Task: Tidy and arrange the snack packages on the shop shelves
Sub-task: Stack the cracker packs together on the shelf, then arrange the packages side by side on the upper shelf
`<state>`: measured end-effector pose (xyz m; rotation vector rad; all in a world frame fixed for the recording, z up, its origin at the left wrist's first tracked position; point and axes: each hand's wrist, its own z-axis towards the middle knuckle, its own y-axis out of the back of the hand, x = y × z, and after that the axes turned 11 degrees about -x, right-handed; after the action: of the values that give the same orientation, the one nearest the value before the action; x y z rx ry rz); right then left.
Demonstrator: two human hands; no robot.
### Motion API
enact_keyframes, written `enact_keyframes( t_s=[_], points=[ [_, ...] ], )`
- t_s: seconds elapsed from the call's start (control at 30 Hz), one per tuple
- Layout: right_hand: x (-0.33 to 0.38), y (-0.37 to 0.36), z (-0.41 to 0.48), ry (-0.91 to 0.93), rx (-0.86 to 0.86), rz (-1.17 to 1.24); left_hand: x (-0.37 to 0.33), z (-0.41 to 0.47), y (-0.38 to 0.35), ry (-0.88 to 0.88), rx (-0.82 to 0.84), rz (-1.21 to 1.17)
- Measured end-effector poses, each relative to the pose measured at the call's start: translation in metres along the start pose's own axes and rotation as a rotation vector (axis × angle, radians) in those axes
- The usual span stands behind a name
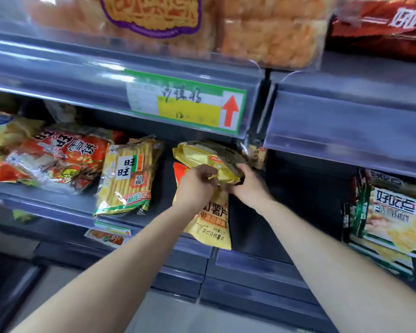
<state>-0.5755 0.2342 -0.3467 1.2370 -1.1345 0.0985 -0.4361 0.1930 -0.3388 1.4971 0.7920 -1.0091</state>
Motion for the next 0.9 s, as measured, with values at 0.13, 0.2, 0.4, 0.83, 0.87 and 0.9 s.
enact_keyframes(
  t_s=[0.13, 0.2, 0.4, 0.83, 0.87, 0.9],
  points=[
    [0.011, -0.018, 0.007, 0.037, -0.257, -0.201, 0.014, 0.015, 0.014, -0.009, 0.014, 0.008],
    [0.012, -0.019, 0.012, 0.027, -0.374, -0.156, 0.019, 0.021, 0.017, -0.003, 0.035, -0.015],
    [0.022, 0.001, 0.011, -0.043, -0.515, 0.370, 0.017, 0.031, 0.024, 0.342, -0.049, -0.387],
    [0.001, 0.062, -0.039, -0.219, -0.253, 0.963, -0.001, 0.004, 0.058, 0.659, 0.158, -0.849],
    [0.000, 0.065, -0.043, -0.242, -0.255, 1.003, -0.001, -0.004, 0.059, 0.626, 0.166, -0.853],
    [-0.001, 0.068, -0.048, -0.250, -0.262, 1.015, -0.001, -0.013, 0.059, 0.600, 0.169, -0.846]
  ],
)
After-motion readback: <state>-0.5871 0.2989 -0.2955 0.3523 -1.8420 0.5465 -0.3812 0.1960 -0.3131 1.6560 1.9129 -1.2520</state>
